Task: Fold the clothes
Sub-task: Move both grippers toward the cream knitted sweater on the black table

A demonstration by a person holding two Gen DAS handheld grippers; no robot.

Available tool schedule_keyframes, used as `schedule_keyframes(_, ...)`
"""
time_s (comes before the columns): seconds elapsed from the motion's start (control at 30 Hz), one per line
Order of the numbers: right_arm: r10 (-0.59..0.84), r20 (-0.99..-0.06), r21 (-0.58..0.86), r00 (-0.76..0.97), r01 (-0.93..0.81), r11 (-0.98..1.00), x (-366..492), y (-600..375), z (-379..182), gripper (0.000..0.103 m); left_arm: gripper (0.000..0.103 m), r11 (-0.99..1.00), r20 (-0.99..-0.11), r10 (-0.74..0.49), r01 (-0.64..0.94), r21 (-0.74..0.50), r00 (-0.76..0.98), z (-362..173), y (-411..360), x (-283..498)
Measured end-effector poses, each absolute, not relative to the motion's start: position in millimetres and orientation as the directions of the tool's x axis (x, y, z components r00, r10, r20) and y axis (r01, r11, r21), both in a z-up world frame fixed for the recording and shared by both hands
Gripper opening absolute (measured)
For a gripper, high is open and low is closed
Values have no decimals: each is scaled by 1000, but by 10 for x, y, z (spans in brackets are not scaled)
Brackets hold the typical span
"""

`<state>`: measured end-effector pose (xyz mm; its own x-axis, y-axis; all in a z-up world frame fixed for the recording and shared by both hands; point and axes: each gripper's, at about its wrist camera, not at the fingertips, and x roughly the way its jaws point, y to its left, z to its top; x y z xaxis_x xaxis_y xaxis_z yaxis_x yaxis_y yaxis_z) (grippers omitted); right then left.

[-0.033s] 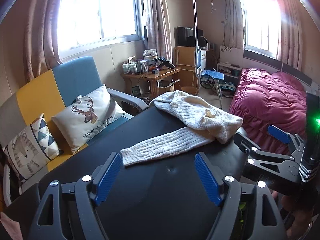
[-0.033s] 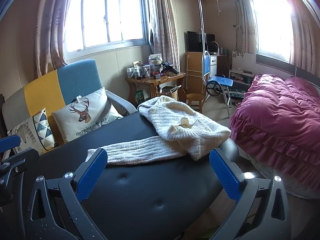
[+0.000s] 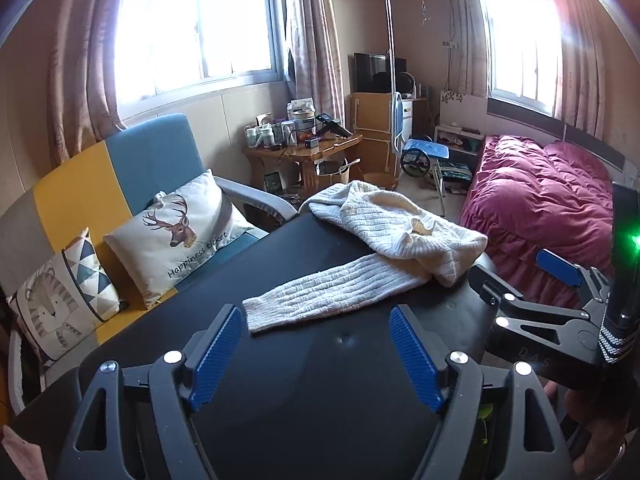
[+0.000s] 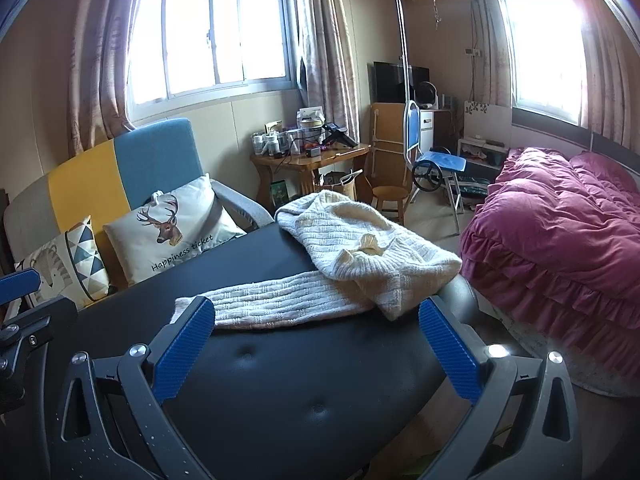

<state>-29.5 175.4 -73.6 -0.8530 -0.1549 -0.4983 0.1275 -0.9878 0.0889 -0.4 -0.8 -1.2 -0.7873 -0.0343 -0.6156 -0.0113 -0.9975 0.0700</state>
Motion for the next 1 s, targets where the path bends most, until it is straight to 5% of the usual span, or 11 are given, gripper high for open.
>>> schedule_keyframes(1.0, -137, -564, 89, -815, 105, -991, -489, 1756, -1130, 103, 80, -999, -707, -40, 53, 4, -706, -501, -440, -108)
